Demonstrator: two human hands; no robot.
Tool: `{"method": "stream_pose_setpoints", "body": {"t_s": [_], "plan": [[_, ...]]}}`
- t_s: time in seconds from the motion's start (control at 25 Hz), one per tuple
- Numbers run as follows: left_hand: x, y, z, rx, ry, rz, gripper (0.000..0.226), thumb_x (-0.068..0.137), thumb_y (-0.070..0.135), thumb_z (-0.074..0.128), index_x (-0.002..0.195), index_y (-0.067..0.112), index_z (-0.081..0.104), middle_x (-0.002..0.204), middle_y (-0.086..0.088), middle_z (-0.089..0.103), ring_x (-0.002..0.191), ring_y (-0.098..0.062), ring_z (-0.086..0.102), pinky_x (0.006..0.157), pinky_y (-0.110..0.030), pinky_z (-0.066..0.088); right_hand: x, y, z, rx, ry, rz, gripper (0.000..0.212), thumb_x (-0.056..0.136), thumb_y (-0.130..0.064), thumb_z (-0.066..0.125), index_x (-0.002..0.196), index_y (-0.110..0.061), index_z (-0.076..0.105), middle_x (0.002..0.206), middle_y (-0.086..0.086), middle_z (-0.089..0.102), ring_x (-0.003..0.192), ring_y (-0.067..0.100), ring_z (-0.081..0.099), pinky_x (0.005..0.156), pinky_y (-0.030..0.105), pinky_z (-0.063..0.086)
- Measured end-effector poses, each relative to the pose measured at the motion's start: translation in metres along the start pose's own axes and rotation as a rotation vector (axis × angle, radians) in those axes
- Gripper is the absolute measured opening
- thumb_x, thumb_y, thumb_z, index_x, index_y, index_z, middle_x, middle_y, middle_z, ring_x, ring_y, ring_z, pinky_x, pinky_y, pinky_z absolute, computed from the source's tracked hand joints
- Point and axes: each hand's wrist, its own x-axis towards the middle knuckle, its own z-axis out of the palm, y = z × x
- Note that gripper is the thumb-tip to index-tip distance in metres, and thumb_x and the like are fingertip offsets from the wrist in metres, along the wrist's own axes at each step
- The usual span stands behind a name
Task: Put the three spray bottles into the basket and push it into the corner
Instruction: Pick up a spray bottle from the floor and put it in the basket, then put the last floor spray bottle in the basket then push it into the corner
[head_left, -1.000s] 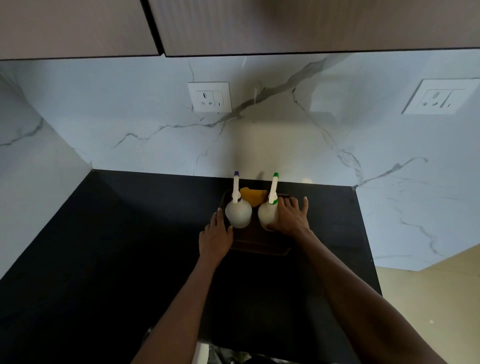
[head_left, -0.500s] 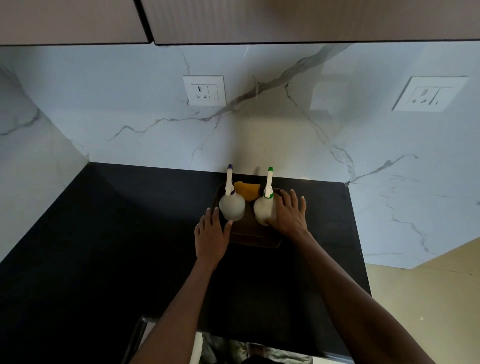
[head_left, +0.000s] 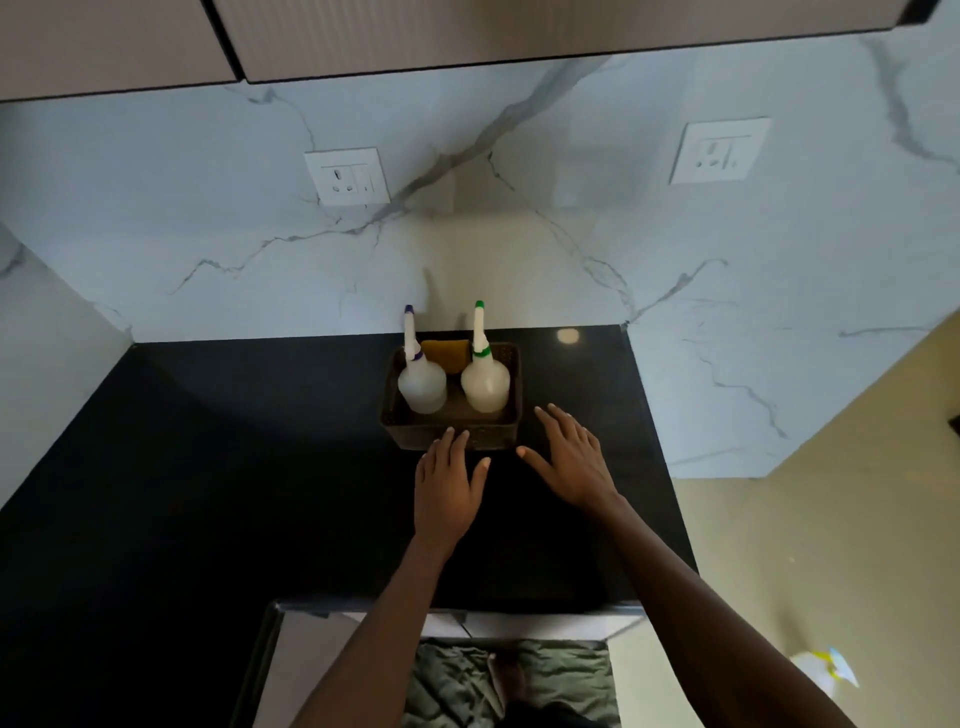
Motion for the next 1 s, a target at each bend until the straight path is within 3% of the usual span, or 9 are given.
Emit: {"method": "stream_pose_setpoints", "body": {"t_s": [0.4,0.56,0.68,0.84,1.0], "plan": [[-0.096,0.112,0.073,-0.241,-0.231,0.222,0.053,0.103,0.043,0.048,0.151,0.019,0.043,0.155,0.0,0.046,0.144,-0.018,0.043,0.117,-0.037,0.036,-0.182,0.12,-0.018,0.047,0.108,0.321,0.06,0.102,-0.047,0.054,0.153,-0.019,0.042,0.158,0.006,0.042,0.142,0.029,0.045,0.114,0.043,0.04],[-0.13,0.187,0.113,-0.326,-0.4,0.402,0.056,0.103,0.039,0.052,0.152,0.015,0.041,0.156,-0.003,0.045,0.145,-0.019,0.043,0.119,-0.039,0.039,-0.252,0.188,-0.03,0.075,0.128,0.509,0.058,0.102,-0.044,0.054,0.152,-0.018,0.042,0.158,0.005,0.042,0.14,0.026,0.047,0.11,0.042,0.041],[-0.147,0.241,0.149,-0.308,-0.47,0.517,0.056,0.103,0.038,0.053,0.15,0.011,0.043,0.152,-0.006,0.05,0.14,-0.022,0.05,0.116,-0.038,0.042,-0.297,0.242,-0.04,0.133,0.138,0.642,0.057,0.103,-0.043,0.054,0.152,-0.017,0.043,0.157,0.003,0.042,0.127,0.025,0.058,0.105,0.039,0.043],[-0.167,0.316,0.226,-0.197,-0.589,0.545,0.061,0.102,0.038,0.055,0.153,0.009,0.038,0.154,-0.01,0.047,0.139,-0.027,0.05,0.112,-0.038,0.041,-0.353,0.348,-0.048,0.215,0.12,0.836,0.057,0.103,-0.045,0.052,0.152,-0.019,0.04,0.159,0.002,0.039,0.135,0.025,0.053,0.11,0.042,0.04],[-0.169,0.375,0.339,-0.117,-0.672,0.484,0.066,0.102,0.038,0.053,0.155,0.006,0.033,0.156,-0.016,0.043,0.143,-0.03,0.045,0.115,-0.04,0.038,-0.381,0.475,-0.03,0.238,-0.003,0.933,0.059,0.103,-0.047,0.051,0.155,-0.021,0.036,0.159,0.0,0.038,0.128,0.025,0.058,0.109,0.042,0.039]]}}
